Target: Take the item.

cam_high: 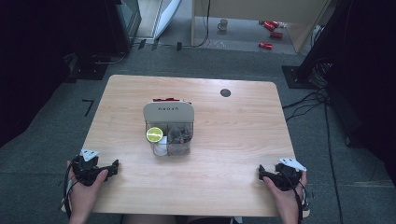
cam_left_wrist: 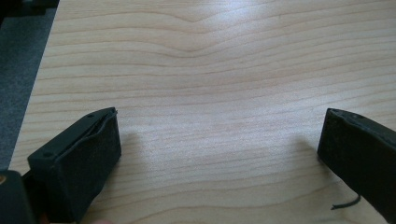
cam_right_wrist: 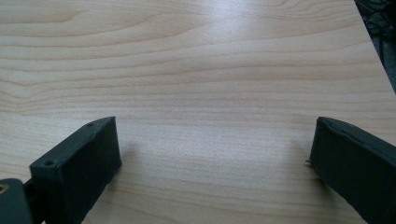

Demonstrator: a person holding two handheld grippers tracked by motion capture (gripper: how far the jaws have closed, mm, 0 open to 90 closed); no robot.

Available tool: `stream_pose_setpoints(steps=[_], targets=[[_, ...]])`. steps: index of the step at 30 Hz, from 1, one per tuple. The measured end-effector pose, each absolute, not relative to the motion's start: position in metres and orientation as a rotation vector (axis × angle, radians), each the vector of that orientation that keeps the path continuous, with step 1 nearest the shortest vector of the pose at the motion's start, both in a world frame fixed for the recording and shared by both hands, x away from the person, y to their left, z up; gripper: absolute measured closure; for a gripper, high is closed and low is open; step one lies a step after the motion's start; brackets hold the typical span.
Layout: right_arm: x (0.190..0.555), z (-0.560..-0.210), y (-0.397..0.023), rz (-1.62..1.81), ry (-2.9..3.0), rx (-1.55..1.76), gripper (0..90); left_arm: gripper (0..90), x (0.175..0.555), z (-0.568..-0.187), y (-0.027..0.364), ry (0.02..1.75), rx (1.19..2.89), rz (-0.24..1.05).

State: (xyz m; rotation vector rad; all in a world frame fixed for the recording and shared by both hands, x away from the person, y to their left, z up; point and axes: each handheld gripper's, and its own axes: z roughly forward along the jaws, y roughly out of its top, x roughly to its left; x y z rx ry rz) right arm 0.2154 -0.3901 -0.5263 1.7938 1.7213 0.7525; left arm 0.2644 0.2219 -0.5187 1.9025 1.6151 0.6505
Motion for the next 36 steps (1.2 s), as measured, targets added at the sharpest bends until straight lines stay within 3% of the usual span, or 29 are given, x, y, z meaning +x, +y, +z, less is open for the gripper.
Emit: stream_pose_setpoints(steps=[2, 3, 11, 36], targets=[[0.214, -0.526, -0.389, 0.746, 1.707, 1.801, 2.4, 0.0, 0.264, -0.519, 0.222, 1.615, 1.903, 0.651], [0.213, -0.525, -0.387, 0.738, 1.696, 1.791, 8.0, 0.0, 0.264, -0.519, 0.222, 1.615, 1.903, 0.651], [0.217, -0.509, -0.369, 0.742, 1.687, 1.741, 13.1, 0.0, 0.264, -0.519, 0.222, 1.615, 1.904, 0.65], [0.261, -0.429, -0.286, 0.965, 1.764, 1.543, 18.8, 0.0, 0.264, -0.519, 0.222, 1.615, 1.905, 0.649]])
